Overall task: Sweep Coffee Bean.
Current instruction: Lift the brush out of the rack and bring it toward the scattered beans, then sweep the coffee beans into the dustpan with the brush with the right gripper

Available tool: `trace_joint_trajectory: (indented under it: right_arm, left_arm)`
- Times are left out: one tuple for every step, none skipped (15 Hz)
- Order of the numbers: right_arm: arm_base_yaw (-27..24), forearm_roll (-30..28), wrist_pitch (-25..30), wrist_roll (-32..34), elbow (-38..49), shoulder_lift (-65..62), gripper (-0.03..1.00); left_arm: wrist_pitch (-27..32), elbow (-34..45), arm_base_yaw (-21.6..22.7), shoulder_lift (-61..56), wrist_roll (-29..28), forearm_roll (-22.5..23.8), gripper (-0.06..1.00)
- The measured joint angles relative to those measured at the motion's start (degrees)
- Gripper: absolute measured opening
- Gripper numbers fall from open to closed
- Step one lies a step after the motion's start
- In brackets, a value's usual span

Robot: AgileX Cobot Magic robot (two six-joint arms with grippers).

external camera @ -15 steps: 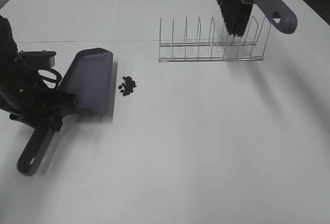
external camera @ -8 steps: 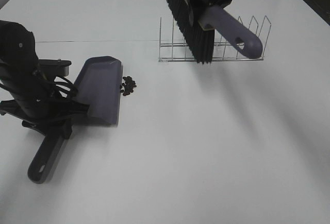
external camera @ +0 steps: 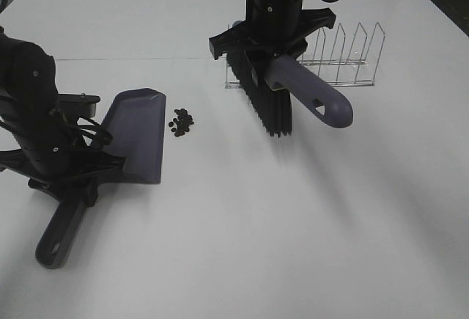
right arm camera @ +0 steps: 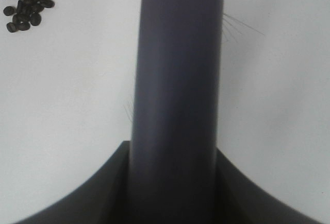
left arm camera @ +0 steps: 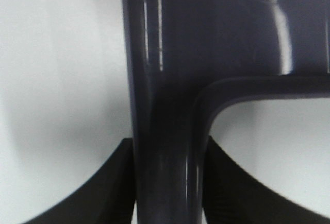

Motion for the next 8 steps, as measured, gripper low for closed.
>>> trace_joint_trajectory:
  right_arm:
    - [0.0, -0.2, -0.5, 1.1, 0.0, 0.8, 0.31]
    - [0.1, -0.2, -0.7, 1.5, 0.0, 1.4, 0.31]
    - [0.7, -0.7, -1.2, 2.3, 0.0, 3.7, 0.31]
    - [1.5, -1.6, -1.7, 2.8, 0.0, 5.7, 0.31]
    - [2.8, -3.2, -2.1, 3.2, -0.2, 7.4, 0.31]
    - [3.6, -3.8, -2.1, 3.3, -0.6, 8.1, 0.31]
    - [5.4, -5.4, -2.2, 3.7, -2.2, 9.7, 0.31]
    - [7.0, -5.9, -1.5, 3.7, -4.6, 11.4, 0.31]
  left_arm:
    - [0.1, -0.2, 0.0, 0.5, 0.2, -0.3, 0.35]
    - [0.1, -0.3, 0.0, 0.6, 0.3, -0.3, 0.35]
    - [0.1, -0.3, 0.0, 0.7, 0.5, -0.3, 0.35]
    - [0.1, -0.3, 0.0, 0.7, 0.8, -0.3, 0.35]
    - [0.1, -0.3, 0.0, 0.7, 0.9, -0.3, 0.35]
    - [0.0, -0.3, 0.0, 0.7, 1.1, -0.6, 0.35]
    - [0.0, -0.3, 0.0, 0.8, 1.1, -0.6, 0.35]
    - [0.0, -0.4, 0.0, 0.9, 1.2, -0.7, 0.35]
